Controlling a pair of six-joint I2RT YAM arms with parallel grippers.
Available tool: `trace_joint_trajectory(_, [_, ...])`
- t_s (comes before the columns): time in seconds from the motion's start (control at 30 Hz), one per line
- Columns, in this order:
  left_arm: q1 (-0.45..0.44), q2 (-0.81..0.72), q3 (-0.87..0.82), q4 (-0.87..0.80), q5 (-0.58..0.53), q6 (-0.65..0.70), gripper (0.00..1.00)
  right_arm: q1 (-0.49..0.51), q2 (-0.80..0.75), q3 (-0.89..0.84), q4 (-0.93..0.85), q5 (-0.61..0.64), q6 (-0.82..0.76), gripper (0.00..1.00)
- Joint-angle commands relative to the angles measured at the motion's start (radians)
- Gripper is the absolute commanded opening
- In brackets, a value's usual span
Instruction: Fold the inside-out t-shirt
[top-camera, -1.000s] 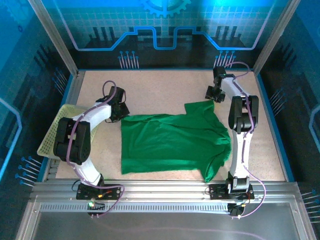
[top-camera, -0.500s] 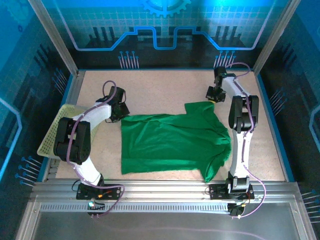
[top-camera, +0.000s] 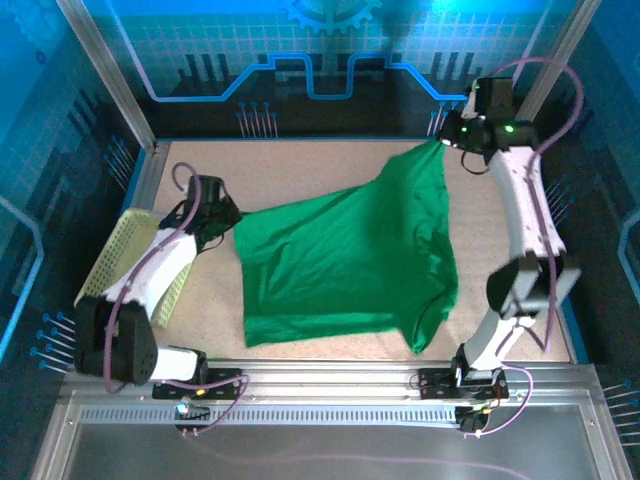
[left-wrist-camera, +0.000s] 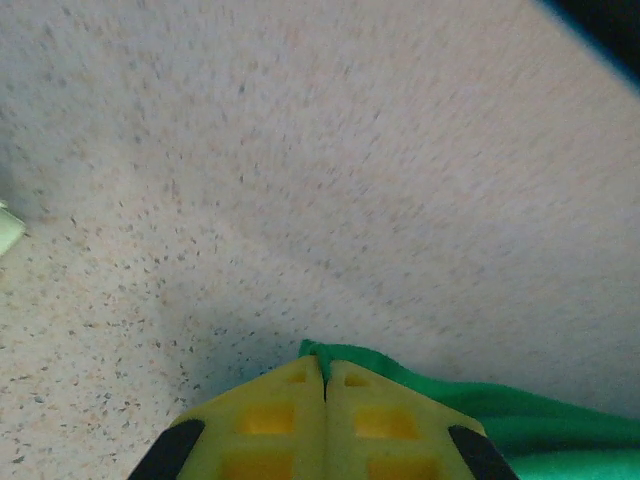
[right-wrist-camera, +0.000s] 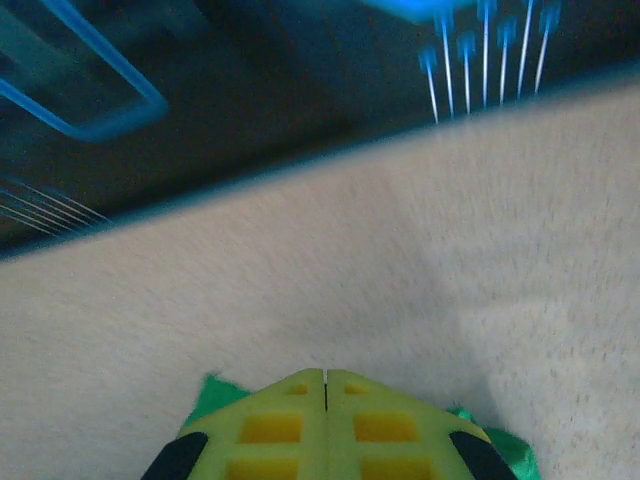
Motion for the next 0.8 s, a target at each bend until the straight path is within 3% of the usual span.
trace_joint_trajectory(0.0, [0.057, -0.14, -0.053, 0.058, 0.038, -0.061, 0.0, -0.009, -0.142, -0.048, 0.057, 0.003, -0.04, 0.0])
trace_joint_trajectory(0.27, [0.086, -0.402, -0.001, 0.003, 0.06, -0.062, 0.0, -0.024, -0.395, -0.086, 0.135, -0.121, -0.108, 0.0])
trace_joint_trajectory(0.57, [0.088, -0.569, 0.216, -0.115, 0.057, -0.007, 0.0, -0.026, -0.662, -0.118, 0.191, -0.11, -0.157, 0.0])
trace_joint_trajectory(0.77, [0.088, -0.639, 0.348, -0.121, 0.083, 0.033, 0.0, -0.025, -0.758, -0.016, 0.166, -0.052, -0.184, 0.0])
